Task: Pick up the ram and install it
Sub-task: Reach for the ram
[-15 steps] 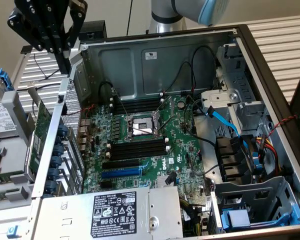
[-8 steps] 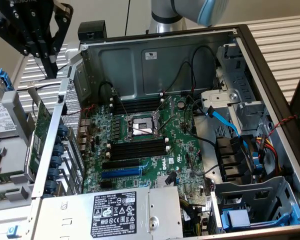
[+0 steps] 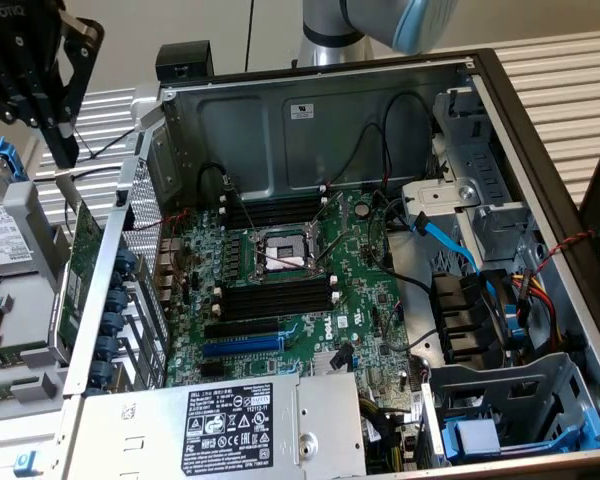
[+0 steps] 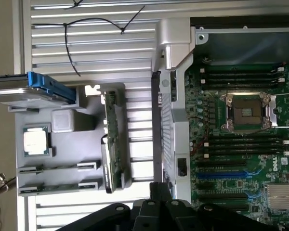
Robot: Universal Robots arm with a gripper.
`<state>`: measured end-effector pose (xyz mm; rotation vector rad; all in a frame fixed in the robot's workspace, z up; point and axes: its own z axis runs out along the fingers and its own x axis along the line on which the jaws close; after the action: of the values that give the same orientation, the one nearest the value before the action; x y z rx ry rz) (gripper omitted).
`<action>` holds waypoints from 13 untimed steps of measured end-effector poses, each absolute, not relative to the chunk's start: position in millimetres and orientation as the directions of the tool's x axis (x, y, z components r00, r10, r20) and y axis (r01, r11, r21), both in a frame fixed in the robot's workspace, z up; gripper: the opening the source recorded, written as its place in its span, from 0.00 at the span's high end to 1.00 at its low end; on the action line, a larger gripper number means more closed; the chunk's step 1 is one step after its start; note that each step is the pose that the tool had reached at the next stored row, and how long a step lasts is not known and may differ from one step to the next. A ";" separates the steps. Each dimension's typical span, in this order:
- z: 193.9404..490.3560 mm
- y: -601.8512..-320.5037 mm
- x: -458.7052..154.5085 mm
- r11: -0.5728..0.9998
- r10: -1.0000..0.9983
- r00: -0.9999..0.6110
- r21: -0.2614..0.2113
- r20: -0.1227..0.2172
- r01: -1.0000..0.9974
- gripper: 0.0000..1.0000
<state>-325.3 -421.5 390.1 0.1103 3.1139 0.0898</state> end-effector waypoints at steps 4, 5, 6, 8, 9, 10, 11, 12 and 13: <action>389.5 -423.6 -343.4 0.996 0.071 -0.997 0.059 -0.022 0.070 0.89; 389.3 -424.1 -347.9 0.996 0.071 -0.997 0.060 -0.022 0.070 0.89; 389.2 -424.7 -352.5 0.996 0.072 -0.997 0.060 -0.022 0.070 0.89; 388.9 -425.7 -361.5 0.996 0.071 -0.997 0.060 -0.022 0.070 0.89; 388.7 -426.3 -366.4 0.996 0.071 -0.997 0.061 -0.022 0.070 0.89; 388.5 -426.9 -370.9 0.996 0.071 -0.997 0.061 -0.022 0.070 0.89; 388.4 -427.4 -375.4 0.996 0.071 -0.997 0.061 -0.022 0.070 0.89; 388.4 -428.1 -379.9 0.996 0.071 -0.997 0.061 -0.022 0.070 0.89; 388.3 -428.7 -384.4 0.996 0.072 -0.997 0.061 -0.022 0.070 0.89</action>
<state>-384.4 -428.7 388.3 0.1104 3.1138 0.0944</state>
